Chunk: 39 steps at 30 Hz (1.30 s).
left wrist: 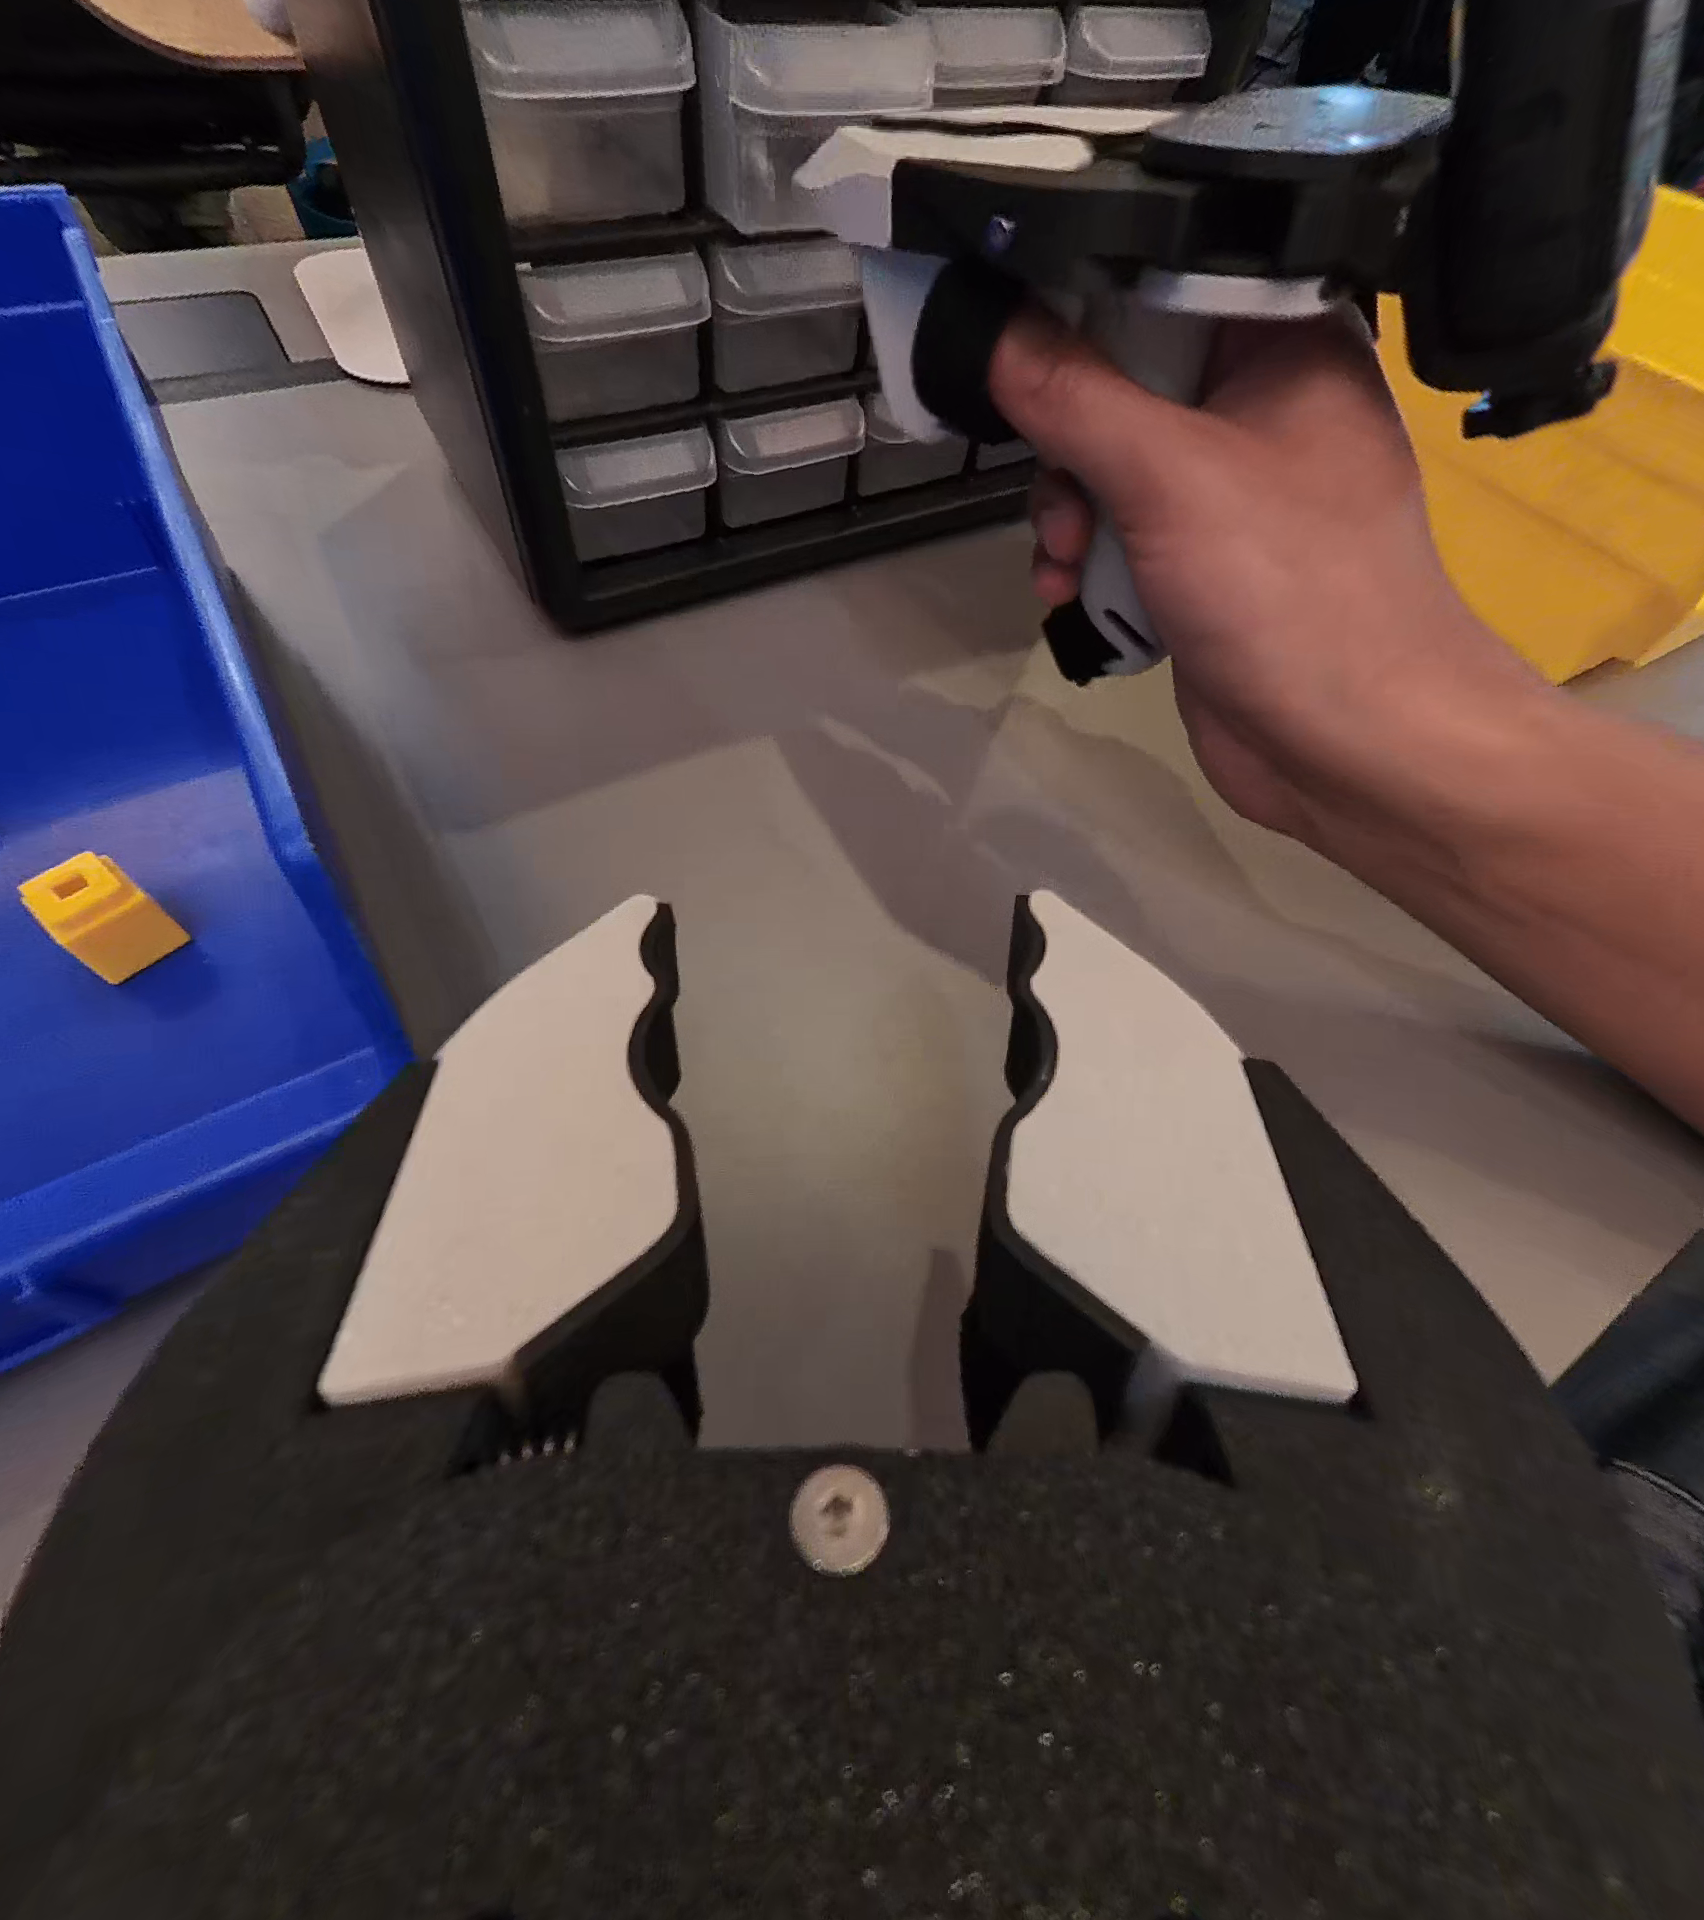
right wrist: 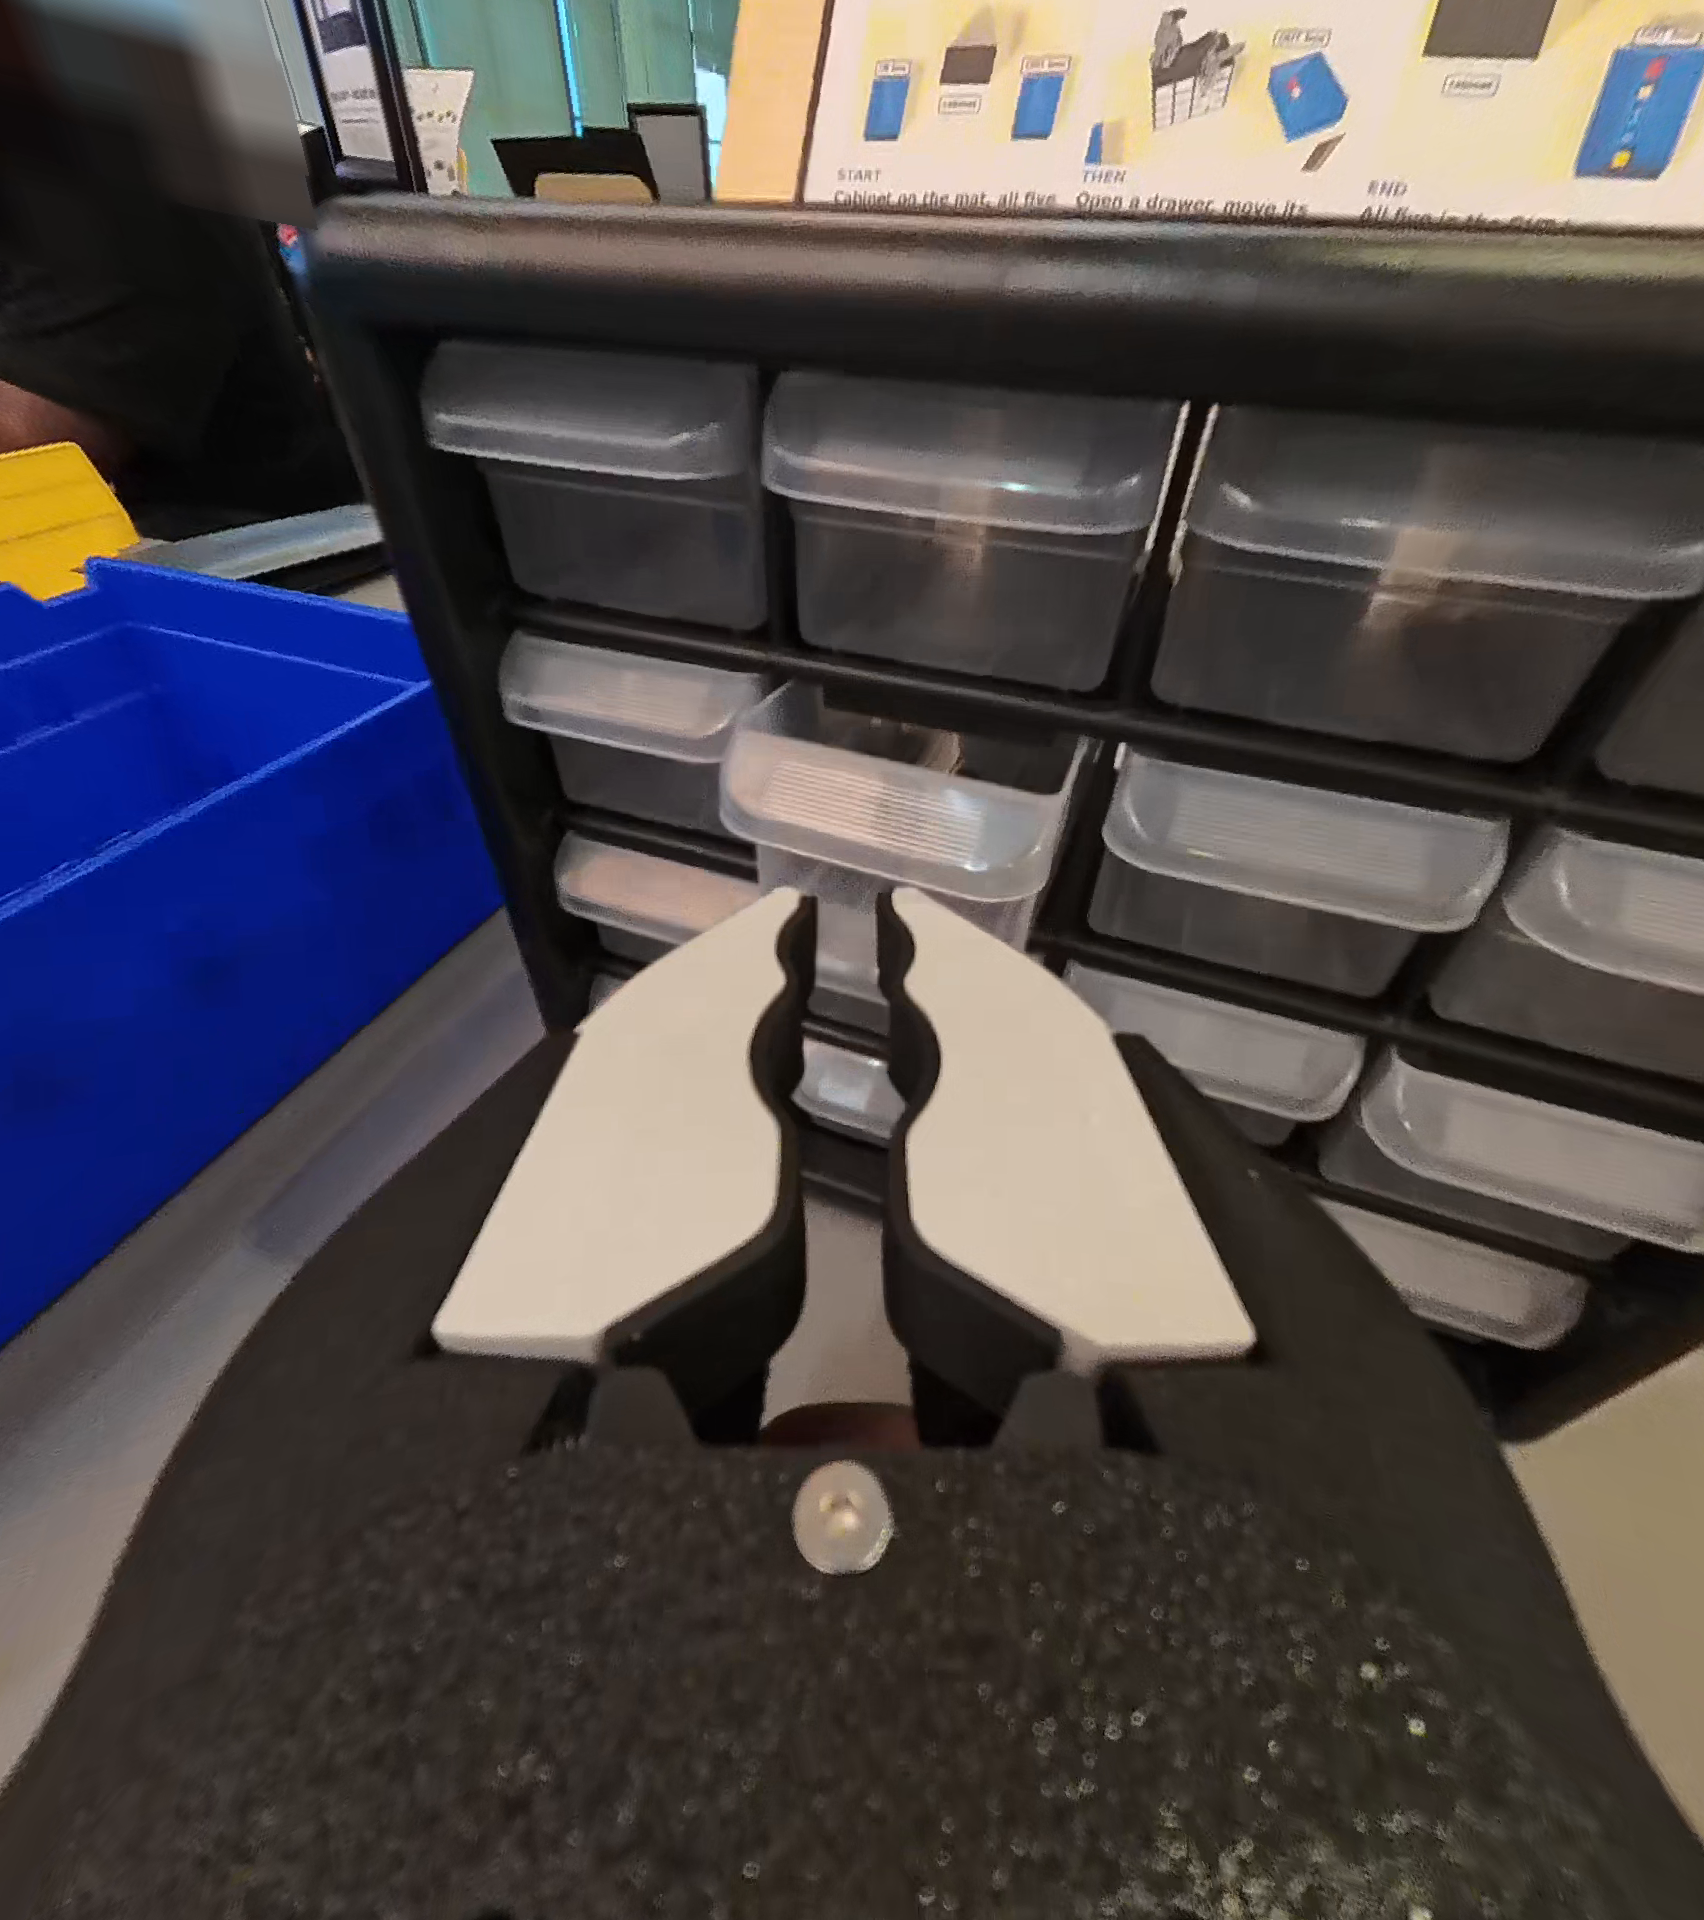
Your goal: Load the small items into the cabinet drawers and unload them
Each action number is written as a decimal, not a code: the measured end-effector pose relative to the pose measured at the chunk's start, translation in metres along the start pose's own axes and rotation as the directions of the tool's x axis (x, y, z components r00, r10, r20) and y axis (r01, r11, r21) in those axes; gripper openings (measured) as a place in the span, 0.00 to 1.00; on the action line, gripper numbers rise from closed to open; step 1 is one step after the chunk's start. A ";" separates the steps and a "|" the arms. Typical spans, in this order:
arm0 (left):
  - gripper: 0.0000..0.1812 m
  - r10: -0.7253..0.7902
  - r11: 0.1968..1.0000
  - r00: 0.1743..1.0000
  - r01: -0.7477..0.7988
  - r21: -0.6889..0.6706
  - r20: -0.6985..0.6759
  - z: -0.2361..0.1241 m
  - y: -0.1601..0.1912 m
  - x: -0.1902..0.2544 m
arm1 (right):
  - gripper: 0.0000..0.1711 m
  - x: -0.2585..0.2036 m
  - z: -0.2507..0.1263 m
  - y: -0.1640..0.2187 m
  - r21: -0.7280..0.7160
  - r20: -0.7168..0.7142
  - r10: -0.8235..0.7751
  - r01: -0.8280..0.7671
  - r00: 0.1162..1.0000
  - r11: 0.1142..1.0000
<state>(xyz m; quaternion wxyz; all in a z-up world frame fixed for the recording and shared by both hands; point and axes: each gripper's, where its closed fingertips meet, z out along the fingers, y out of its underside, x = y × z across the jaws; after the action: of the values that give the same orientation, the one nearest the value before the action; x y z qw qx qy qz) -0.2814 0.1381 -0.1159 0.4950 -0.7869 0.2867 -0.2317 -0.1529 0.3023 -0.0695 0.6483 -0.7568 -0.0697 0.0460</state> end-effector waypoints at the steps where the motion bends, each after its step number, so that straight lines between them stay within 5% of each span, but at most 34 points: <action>1: 0.34 0.002 1.000 1.000 -0.002 -0.001 0.005 0.000 0.000 -0.001 | 0.07 0.001 0.005 0.000 -0.004 0.002 0.008 -0.008 1.000 1.000; 7: 0.34 -0.038 0.999 0.999 0.038 -0.028 0.005 0.002 0.005 -0.010 | 0.06 0.006 0.019 0.000 -0.033 0.034 0.036 -0.035 0.999 0.999; 9: 0.34 -0.051 0.998 0.999 0.051 -0.028 0.002 0.001 0.005 -0.011 | 0.13 0.002 0.015 0.001 -0.040 0.065 0.017 -0.014 0.998 0.999; 14: 0.34 -0.067 0.997 0.998 0.066 -0.037 0.000 -0.001 0.006 -0.012 | 0.20 0.013 -0.019 0.033 -0.109 0.115 -0.318 0.330 0.941 0.938; 18: 0.34 -0.067 0.997 0.998 0.067 -0.037 -0.009 0.001 0.005 -0.011 | 0.19 0.059 -0.035 0.039 -0.172 -0.081 -0.766 0.748 0.638 0.641; 20: 0.34 -0.078 0.996 0.997 0.077 -0.042 -0.023 0.003 0.005 -0.008 | 0.14 0.072 -0.038 0.031 -0.193 -0.191 -0.879 0.862 0.436 0.470; 22: 0.34 -0.078 0.996 0.997 0.077 -0.054 -0.028 0.004 0.007 -0.005 | 0.11 0.074 -0.036 0.027 -0.200 -0.245 -0.909 0.900 0.338 0.388; 31: 0.34 -0.059 0.995 0.998 0.058 -0.078 -0.005 0.004 0.014 -0.009 | 0.11 0.069 -0.004 0.031 -0.211 -0.242 -0.922 0.911 0.301 0.353; 39: 0.34 -0.086 0.993 0.996 0.084 -0.084 -0.030 0.005 0.015 -0.007 | 0.06 0.067 -0.013 0.029 -0.204 -0.270 -0.922 0.919 0.277 0.336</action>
<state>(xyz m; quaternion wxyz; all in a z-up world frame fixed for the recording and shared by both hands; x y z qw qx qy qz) -0.2866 0.1412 -0.1317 0.4467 -0.8143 0.2705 -0.2535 -0.0835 0.2965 -0.0944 0.5537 -0.5751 -0.3803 -0.4670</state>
